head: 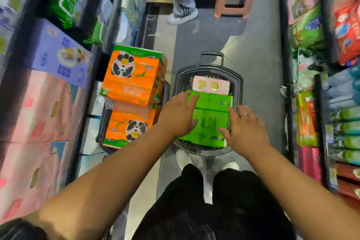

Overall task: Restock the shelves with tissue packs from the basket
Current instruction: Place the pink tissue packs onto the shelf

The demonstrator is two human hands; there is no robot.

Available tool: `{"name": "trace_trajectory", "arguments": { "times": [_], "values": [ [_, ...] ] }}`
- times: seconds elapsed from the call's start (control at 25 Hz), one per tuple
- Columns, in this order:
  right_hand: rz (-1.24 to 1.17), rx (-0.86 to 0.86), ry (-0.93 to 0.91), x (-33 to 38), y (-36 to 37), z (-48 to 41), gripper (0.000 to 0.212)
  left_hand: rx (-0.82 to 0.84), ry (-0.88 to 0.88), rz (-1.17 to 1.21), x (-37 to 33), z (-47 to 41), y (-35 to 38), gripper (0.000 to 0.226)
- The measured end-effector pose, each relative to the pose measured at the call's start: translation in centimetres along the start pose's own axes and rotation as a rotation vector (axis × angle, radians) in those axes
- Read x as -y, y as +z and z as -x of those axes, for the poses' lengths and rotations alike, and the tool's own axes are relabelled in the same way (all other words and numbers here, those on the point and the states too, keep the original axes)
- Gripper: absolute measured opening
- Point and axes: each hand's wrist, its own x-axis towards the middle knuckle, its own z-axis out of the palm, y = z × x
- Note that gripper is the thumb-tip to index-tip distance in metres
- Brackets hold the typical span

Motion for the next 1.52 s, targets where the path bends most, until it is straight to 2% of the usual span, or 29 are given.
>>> {"name": "trace_trajectory", "arguments": {
  "times": [0.2, 0.48, 0.6, 0.8, 0.92, 1.16, 1.32, 1.52],
  "values": [
    [-0.028, 0.087, -0.010, -2.8, 4.6, -10.6, 0.075, 0.085, -0.074, 0.075, 2.8, -9.9, 6.3, 0.076],
    [-0.059, 0.118, -0.093, -7.9, 12.6, -27.1, 0.075, 0.110, -0.264, 0.207, 7.1, -22.4, 17.3, 0.071],
    [-0.072, 0.158, -0.122, -9.6, 16.1, -31.8, 0.074, 0.096, -0.371, 0.305, 8.3, -26.0, 21.2, 0.069],
    [-0.021, 0.123, -0.272, -10.5, 21.1, -37.6, 0.068, 0.115, -0.468, 0.419, 9.3, -30.0, 26.4, 0.069],
    [0.002, 0.225, -0.267, -10.6, 22.6, -40.5, 0.068, 0.108, -0.538, 0.387, 9.2, -31.3, 27.6, 0.068],
    [0.087, 0.269, -0.279, -9.8, 23.5, -42.9, 0.084, 0.118, -0.562, 0.431, 8.9, -32.4, 28.3, 0.078],
    [0.122, 0.362, -0.317, -9.3, 22.2, -44.6, 0.103, 0.137, -0.550, 0.368, 9.1, -33.1, 28.3, 0.083],
    [0.276, 0.292, -0.310, -6.9, 22.7, -45.4, 0.122, 0.064, -0.541, 0.359, 9.1, -33.0, 29.0, 0.080]
  ]
}}
